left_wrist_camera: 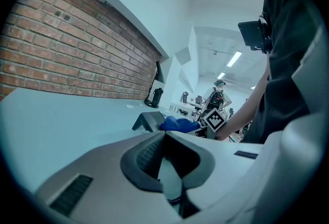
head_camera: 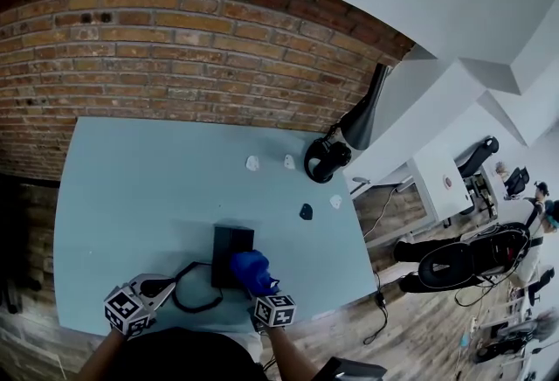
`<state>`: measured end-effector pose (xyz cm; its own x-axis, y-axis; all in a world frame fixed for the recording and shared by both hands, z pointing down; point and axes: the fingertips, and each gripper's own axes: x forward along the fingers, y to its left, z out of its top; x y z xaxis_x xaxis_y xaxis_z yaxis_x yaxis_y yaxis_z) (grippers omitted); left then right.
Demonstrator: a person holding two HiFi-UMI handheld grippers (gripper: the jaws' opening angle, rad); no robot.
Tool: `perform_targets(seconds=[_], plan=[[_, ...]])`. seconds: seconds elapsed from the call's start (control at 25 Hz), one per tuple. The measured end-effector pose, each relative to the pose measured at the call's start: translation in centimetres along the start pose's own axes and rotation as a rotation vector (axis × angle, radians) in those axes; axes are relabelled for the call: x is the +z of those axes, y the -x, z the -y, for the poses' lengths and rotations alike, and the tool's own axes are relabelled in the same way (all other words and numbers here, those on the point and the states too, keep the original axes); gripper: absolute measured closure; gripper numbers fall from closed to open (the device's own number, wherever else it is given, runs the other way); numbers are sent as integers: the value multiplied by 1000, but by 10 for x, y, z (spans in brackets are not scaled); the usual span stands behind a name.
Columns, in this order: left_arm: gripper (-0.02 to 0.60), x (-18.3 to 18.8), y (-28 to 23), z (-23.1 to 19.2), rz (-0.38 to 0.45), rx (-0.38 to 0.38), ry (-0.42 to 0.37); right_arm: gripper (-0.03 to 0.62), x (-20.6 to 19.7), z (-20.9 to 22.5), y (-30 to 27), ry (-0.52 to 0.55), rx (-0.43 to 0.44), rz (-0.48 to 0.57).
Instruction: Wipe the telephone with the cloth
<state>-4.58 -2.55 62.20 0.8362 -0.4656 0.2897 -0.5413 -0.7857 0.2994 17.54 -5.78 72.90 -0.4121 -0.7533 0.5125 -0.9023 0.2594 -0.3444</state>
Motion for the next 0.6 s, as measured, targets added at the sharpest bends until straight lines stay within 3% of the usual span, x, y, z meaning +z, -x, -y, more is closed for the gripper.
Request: perform_targets(seconds=[0.6], plan=[[560,-4,-1,5,-9,-17,-4,454,-17,-2,9,-2,-9,-22]])
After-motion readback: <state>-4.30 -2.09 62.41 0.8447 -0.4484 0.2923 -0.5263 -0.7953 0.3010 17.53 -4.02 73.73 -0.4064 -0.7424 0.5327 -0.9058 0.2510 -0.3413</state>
